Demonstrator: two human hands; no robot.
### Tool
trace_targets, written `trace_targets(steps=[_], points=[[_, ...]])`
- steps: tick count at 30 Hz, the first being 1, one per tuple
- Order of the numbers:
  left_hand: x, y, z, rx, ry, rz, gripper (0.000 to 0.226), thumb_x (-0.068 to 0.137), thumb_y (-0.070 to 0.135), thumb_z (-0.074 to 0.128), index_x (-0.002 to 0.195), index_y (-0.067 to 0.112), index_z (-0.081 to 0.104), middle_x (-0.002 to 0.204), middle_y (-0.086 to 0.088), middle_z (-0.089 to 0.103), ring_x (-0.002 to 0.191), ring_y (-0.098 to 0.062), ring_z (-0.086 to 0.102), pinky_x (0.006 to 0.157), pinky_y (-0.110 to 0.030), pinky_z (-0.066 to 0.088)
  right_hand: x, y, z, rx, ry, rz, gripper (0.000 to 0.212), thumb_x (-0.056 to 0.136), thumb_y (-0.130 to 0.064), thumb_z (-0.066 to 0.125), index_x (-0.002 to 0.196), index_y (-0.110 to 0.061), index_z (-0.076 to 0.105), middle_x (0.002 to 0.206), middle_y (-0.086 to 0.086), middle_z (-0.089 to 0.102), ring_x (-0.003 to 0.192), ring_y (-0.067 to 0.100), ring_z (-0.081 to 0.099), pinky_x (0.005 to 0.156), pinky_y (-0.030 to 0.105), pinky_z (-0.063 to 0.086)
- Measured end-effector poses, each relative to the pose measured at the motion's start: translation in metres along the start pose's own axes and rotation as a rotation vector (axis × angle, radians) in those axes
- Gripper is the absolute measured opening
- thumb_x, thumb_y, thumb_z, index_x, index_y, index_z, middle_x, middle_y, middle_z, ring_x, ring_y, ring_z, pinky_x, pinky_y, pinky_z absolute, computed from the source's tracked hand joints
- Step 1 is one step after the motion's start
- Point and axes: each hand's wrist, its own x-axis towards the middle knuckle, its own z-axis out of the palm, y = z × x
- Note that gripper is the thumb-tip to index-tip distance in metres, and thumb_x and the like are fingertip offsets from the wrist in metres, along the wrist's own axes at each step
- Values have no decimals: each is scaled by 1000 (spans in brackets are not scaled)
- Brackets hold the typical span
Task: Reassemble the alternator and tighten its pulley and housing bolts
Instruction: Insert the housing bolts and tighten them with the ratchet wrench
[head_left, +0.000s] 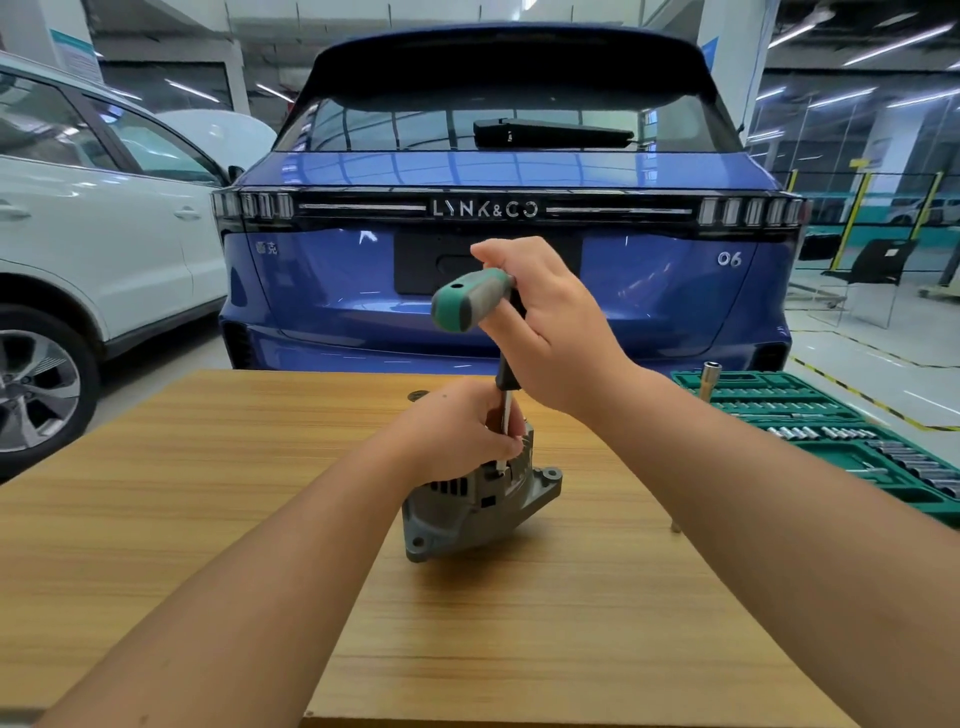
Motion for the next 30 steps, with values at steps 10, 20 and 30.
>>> trace_targets(steps=[10, 20, 30], points=[[-2, 2, -1, -16, -15, -16, 7, 95, 25, 72, 92, 29, 67, 88, 10, 70, 85, -6, 66, 72, -24, 46, 14, -4, -15, -146, -221, -102, 35, 108, -33, 40, 133, -19, 61, 115, -4, 55, 98, 12, 53, 85, 34, 44], [-1, -1, 1, 26, -19, 2, 14, 95, 25, 71, 85, 34, 67, 87, 12, 70, 86, -6, 66, 72, -23, 46, 54, -38, -22, 408, -322, 838, 14, 100, -18, 50, 104, -9, 60, 68, 1, 74, 69, 22, 76, 89, 46, 56], [4, -2, 2, 15, -35, -5, 18, 96, 24, 71, 87, 37, 62, 92, 15, 66, 89, -5, 62, 72, -22, 47, 7, -9, 10, 732, 377, 549, 13, 101, -27, 56, 95, -25, 67, 84, -13, 71, 81, 4, 65, 75, 28, 55]])
